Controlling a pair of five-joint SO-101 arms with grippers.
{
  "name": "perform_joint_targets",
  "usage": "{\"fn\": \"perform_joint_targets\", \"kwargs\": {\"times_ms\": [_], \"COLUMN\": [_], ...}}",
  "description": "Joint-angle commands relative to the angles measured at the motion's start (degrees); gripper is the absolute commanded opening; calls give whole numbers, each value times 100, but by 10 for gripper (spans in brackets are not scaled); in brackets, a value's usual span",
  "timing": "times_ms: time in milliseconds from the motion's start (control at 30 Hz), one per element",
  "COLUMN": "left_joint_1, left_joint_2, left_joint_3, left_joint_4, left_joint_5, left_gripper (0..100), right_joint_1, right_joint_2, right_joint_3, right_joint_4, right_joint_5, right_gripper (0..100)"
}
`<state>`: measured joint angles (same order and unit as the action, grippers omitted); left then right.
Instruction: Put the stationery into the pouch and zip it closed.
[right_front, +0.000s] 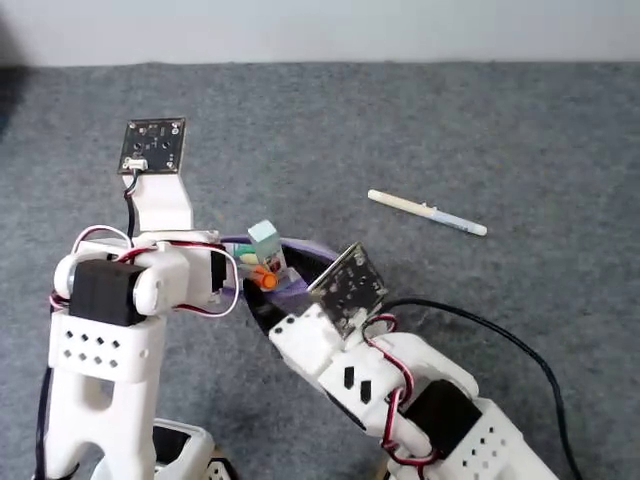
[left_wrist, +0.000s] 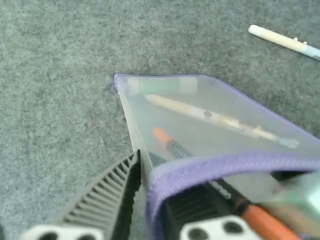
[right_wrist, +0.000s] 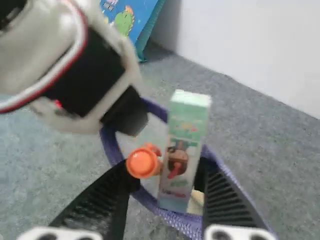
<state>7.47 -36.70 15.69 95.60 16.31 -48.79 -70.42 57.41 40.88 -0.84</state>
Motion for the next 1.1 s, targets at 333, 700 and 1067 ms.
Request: {"fn": "perform_joint_targets", "kwargs": {"times_ms": [333,700,1067], "left_joint_1": [-9,-9,-9], "left_joint_2": [0,0,0], "left_joint_3": [-180,-180,-180], "left_joint_4": [-149,-149,-132], "left_joint_5": [70,70,70], "left_gripper": [11,11,11], "right_joint_1": [-40,-22,-13], "right_joint_2": [-84,611,1262], "right_joint_3": [-624,-440,-1248], "right_joint_4": [163,-347,295], "right_joint_5": [132,536,519], "right_gripper": [151,106,253]}}
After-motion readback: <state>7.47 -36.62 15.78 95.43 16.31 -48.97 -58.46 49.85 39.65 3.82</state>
